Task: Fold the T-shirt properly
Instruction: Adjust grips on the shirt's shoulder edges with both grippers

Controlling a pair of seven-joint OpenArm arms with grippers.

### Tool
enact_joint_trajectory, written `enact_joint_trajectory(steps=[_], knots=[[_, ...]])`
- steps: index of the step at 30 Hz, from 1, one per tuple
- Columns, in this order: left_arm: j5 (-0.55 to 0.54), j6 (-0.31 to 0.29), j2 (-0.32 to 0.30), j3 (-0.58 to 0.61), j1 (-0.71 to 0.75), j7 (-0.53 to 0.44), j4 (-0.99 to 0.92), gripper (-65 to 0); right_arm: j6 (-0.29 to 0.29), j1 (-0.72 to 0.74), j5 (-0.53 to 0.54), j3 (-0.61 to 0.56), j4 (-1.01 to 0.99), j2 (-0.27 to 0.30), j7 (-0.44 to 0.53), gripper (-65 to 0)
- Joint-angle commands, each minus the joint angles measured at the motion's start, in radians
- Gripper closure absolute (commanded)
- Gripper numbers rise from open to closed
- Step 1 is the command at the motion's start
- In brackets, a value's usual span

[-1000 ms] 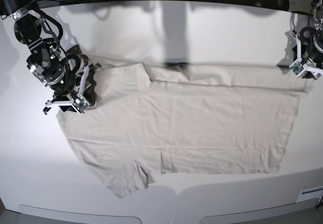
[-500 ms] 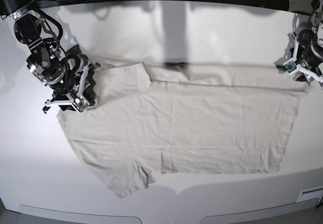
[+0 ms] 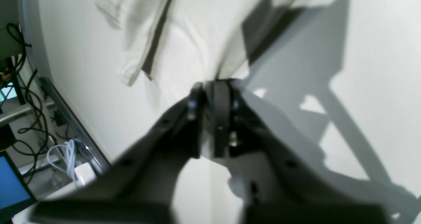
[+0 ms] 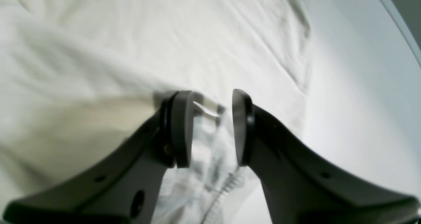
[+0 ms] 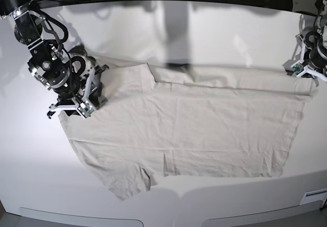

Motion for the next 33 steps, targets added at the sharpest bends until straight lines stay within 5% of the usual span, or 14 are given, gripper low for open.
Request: enact_joint_trajectory(steps=[1,12,18,33], knots=[[0.01,-0.023,-0.017,-0.003,0.006,0.042,-0.003,0.0,0.009,0.004,0.007,0.011,0.034,0.022,0.014,-20.2],[-0.066,-0.021,0.055,-0.004,0.005,0.139,-0.003,0.0,0.069,-0.213,-0.058,0.011,0.318,0.149,-0.185,-20.3],[-0.087,-0.02,0.101,-0.004,0.005,0.142,-0.003,0.0,0.069,-0.325,-0.147,0.011,0.371,0.164,-0.257,-34.6],[-0.087,-0.019,0.104,-0.004,0.005,0.142,-0.003,0.0,0.031,-0.353,-0.267,0.005,0.152,0.121,-0.115,-34.7]])
